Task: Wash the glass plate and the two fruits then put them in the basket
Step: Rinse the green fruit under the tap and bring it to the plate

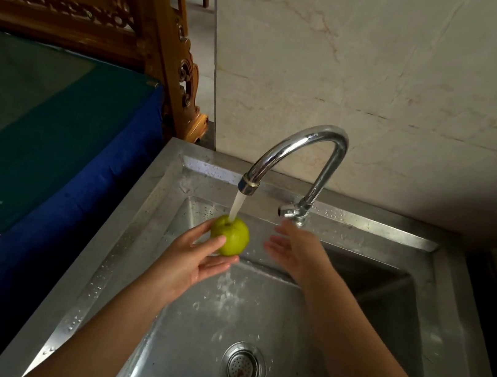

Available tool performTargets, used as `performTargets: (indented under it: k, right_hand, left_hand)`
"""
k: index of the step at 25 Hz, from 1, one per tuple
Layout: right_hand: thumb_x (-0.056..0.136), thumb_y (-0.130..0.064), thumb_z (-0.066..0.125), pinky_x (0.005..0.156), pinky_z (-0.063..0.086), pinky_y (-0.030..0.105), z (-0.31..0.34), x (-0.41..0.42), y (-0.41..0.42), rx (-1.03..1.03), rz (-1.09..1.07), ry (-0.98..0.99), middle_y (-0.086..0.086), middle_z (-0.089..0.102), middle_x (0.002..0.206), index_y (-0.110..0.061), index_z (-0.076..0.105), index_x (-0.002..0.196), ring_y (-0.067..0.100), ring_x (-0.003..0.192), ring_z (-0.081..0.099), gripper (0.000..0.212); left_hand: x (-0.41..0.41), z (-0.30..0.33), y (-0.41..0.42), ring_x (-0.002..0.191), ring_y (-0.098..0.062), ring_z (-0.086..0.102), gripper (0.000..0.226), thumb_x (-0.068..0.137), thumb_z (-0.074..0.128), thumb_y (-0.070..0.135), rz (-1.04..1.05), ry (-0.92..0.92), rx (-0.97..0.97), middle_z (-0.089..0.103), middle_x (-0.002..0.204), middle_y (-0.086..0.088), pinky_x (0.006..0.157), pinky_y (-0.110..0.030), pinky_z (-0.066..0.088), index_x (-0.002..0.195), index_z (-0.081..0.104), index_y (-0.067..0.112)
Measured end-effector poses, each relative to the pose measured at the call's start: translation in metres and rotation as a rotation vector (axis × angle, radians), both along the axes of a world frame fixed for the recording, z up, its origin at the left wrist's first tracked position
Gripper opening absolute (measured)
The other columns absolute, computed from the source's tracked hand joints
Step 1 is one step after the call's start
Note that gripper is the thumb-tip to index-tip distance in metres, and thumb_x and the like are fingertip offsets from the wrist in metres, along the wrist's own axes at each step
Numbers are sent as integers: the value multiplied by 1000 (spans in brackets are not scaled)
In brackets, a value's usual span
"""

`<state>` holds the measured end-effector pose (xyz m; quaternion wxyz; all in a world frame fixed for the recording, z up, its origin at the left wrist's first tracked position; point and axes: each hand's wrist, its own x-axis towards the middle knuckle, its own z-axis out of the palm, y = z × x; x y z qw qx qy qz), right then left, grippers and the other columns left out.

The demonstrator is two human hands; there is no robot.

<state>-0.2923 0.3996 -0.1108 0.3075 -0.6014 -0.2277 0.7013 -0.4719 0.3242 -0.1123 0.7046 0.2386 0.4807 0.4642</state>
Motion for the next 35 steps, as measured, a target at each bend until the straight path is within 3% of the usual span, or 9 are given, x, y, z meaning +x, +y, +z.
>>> performTargets:
  k: [3,7,11,18,20,22,27,31,35]
  right_hand:
    - [84,-26,64,76,54,36,-4,8,31,8,-214,-61,17,61,84,3,55,90,27,78,63,31]
    - [84,-12,64,52,56,32,-9,-1,52,16,-232,-142,13,59,66,2,55,84,20,57,59,17]
    - [79,-8,69,74,58,38,-27,12,42,10,-227,-109,15,63,70,2,58,70,20,63,63,17]
    - [80,-17,70,82,56,41,-28,15,13,-54,-225,-127,18,61,92,-2,57,78,27,84,63,19]
    - [86,-18,62,84,53,45,-14,11,-9,76,-114,-123,24,61,98,-7,61,86,24,80,62,11]
    - [88,-25,58,75,56,35,1,9,-37,219,75,-140,19,67,106,-18,63,85,14,70,66,9]
    - [88,-51,47,58,44,24,44,5,-73,51,288,-60,5,72,86,-14,68,90,18,65,67,43]
    - [87,-35,58,58,50,26,86,24,-101,108,260,112,12,69,94,-4,61,107,21,67,69,37]
    - [83,-15,63,71,53,29,126,46,-138,335,224,159,8,71,92,-14,60,102,22,77,68,19]
  left_hand:
    - [0,0,0,91,-26,71,38,85,55,12,-7,-33,1,63,117,-13,71,-25,60,117,56,32]
    - [-4,-3,-2,98,-29,69,46,87,54,12,2,-55,12,60,125,-14,76,-27,59,130,49,26]
    - [-8,-3,-2,95,-27,70,46,87,54,10,22,-46,-1,59,125,-16,74,-26,59,130,50,25]
    - [-2,3,-7,93,-28,71,42,86,56,10,42,-48,0,62,120,-15,69,-25,59,124,53,28]
    - [-1,11,-9,91,-29,71,43,81,59,11,63,-60,-4,64,117,-15,66,-25,59,120,54,29]
    - [1,19,-13,89,-29,72,43,79,61,10,71,-34,10,66,112,-15,65,-26,59,117,55,31]
    - [18,50,-39,89,-18,72,55,78,68,5,-93,413,188,53,121,1,69,-22,57,116,53,42]
    - [41,92,-66,101,-16,65,40,87,58,18,-106,529,291,47,131,1,77,-28,58,121,50,39]
    - [63,128,-88,100,-20,64,30,86,58,6,43,310,277,55,123,-5,72,-26,58,109,57,25]
